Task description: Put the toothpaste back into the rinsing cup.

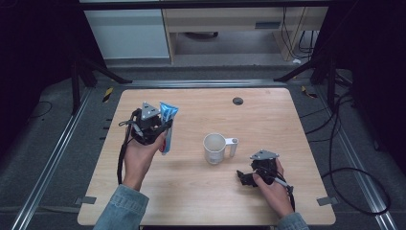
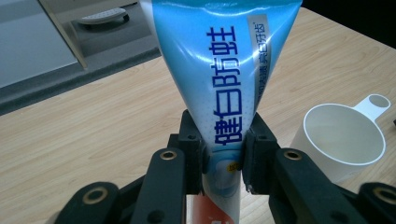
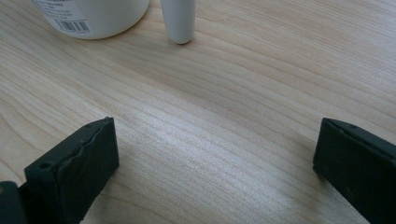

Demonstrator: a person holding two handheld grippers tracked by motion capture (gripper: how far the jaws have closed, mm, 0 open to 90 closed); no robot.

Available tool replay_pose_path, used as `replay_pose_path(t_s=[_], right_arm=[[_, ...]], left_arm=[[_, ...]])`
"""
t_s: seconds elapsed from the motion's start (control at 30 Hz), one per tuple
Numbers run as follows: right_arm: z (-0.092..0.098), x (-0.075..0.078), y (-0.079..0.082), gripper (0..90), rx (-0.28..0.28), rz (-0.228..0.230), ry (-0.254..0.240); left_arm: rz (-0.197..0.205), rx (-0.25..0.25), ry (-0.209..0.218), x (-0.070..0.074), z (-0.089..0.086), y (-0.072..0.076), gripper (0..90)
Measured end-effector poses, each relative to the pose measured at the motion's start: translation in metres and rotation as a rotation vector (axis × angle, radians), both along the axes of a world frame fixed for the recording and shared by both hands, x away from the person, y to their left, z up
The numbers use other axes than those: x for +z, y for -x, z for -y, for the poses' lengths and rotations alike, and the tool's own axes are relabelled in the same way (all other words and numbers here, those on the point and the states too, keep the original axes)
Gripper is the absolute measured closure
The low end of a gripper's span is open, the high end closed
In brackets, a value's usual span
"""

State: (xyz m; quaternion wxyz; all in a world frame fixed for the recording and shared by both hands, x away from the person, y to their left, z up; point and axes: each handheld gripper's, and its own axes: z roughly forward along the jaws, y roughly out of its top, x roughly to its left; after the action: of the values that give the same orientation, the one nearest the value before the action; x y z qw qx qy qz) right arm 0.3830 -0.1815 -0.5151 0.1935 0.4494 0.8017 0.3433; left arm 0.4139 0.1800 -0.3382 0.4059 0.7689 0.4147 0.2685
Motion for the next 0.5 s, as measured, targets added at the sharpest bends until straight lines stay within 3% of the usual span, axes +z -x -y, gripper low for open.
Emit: replay_pose_path(t_s=[0.23,0.3,0.5], right_arm=[[0.0,0.0,0.0,0.4,0.003,-0.002,0.001],[0.0,0.0,0.0,0.4,0.003,-0.002,0.001],[0.0,0.0,0.0,0.4,0.002,-0.002,-0.001]], left_arm=[[0.034,-0.019,0.013,0.005,0.012,0.002,72.4],[0.05,-0.031,-0.006,0.007,0.019,0.003,72.6],[0.06,-0.043,0.012,0.006,0.028,0.001,72.5]])
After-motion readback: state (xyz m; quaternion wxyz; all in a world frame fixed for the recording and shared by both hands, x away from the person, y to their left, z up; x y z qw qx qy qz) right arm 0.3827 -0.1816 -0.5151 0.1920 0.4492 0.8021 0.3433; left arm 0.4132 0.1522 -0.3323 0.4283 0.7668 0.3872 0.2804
